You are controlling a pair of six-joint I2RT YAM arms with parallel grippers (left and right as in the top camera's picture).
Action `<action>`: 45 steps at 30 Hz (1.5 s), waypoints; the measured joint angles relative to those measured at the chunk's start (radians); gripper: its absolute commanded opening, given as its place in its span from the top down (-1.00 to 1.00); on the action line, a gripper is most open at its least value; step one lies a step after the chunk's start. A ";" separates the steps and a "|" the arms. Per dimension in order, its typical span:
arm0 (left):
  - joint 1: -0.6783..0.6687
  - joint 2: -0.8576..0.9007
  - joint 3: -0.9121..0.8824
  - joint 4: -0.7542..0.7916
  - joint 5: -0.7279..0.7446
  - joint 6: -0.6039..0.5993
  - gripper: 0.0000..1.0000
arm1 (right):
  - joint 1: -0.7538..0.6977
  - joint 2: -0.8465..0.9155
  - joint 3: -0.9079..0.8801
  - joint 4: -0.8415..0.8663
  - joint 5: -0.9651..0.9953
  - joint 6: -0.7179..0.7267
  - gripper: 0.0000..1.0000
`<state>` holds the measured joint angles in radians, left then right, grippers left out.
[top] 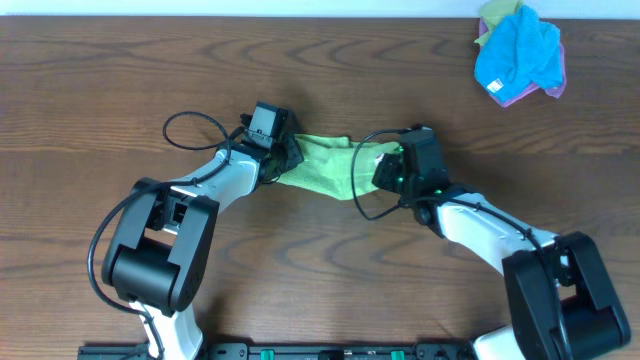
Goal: Fold the cloth
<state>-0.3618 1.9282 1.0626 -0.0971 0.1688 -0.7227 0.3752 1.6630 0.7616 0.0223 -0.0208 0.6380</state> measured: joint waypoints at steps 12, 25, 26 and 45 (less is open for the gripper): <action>0.016 0.000 0.016 -0.052 0.008 0.025 0.88 | 0.021 0.000 0.211 -0.239 0.117 -0.119 0.97; 0.034 0.000 0.076 -0.158 -0.009 0.050 0.88 | 0.046 -0.072 0.221 -0.278 0.152 -0.200 0.97; 0.034 0.000 0.084 -0.161 -0.013 0.050 0.88 | 0.055 -0.082 0.221 -0.275 0.152 -0.208 0.97; 0.040 0.000 0.142 -0.241 -0.016 0.103 0.88 | 0.170 -0.103 0.222 -0.220 0.163 -0.361 0.97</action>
<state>-0.3222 1.9282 1.2045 -0.3382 0.1524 -0.6201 0.5453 1.5604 0.9840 -0.1974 0.1421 0.2771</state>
